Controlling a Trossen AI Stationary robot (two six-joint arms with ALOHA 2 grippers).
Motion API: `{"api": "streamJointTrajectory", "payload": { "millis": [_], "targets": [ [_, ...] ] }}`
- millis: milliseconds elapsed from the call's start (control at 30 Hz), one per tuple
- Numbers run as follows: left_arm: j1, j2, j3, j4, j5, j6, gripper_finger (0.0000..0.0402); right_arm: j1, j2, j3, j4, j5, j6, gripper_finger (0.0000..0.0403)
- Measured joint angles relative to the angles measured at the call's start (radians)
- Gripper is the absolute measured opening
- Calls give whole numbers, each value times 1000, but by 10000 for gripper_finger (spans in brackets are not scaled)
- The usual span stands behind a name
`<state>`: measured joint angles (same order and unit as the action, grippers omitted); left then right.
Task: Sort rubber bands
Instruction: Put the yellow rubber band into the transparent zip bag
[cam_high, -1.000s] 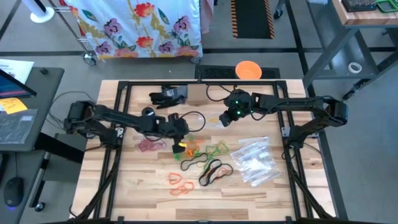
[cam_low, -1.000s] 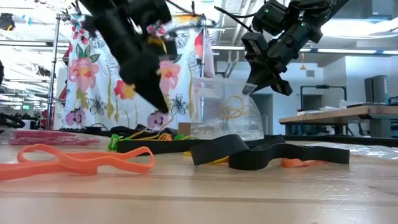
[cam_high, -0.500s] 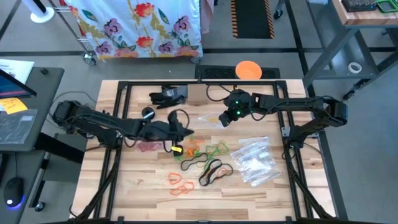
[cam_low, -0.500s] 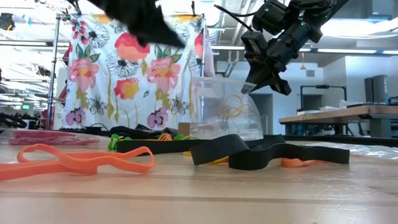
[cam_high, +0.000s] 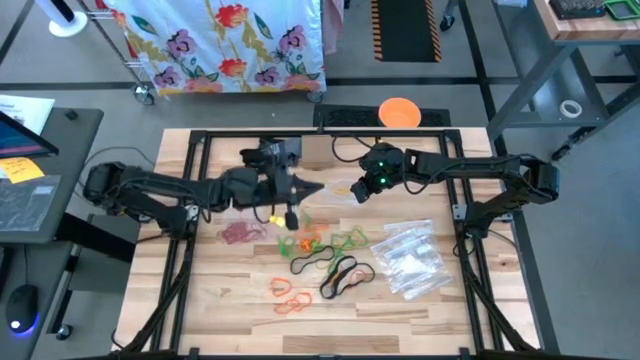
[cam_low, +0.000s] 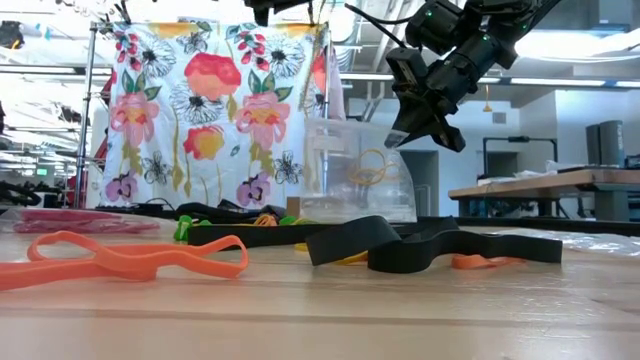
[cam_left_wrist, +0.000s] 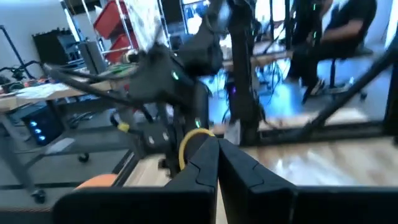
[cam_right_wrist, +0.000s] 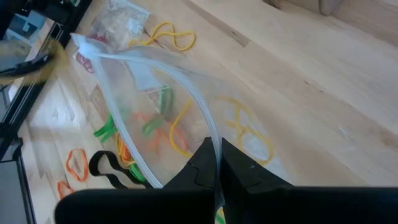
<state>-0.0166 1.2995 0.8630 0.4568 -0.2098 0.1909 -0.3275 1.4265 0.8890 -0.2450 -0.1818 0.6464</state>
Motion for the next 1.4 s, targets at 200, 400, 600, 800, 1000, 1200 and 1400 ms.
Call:
{"api": "streamJointTrajectory", "payload": {
  "millis": [200, 400, 600, 800, 1000, 1200, 1400],
  "targets": [
    [93, 0, 32, 2, 78, -90, 0, 0, 0, 0, 0, 0, 0, 0],
    [156, 31, 68, 7, 135, -145, 0, 0, 0, 0, 9, 0, 0, 0],
    [178, 109, 114, 2, 157, -188, 0, 0, 0, 0, 35, 0, 23, 0],
    [181, 199, 181, 6, 156, -174, 0, 0, 0, 0, 69, 0, 79, 0],
    [182, 224, 190, -2, 167, -175, 0, 0, 0, 0, 79, 0, 98, 0],
    [181, 224, 190, 19, 267, -193, 0, -2, 0, 0, 82, 0, 98, 0],
    [180, 222, 190, 30, 296, -210, 0, -2, 0, 0, 81, 0, 97, 0]
  ]
}}
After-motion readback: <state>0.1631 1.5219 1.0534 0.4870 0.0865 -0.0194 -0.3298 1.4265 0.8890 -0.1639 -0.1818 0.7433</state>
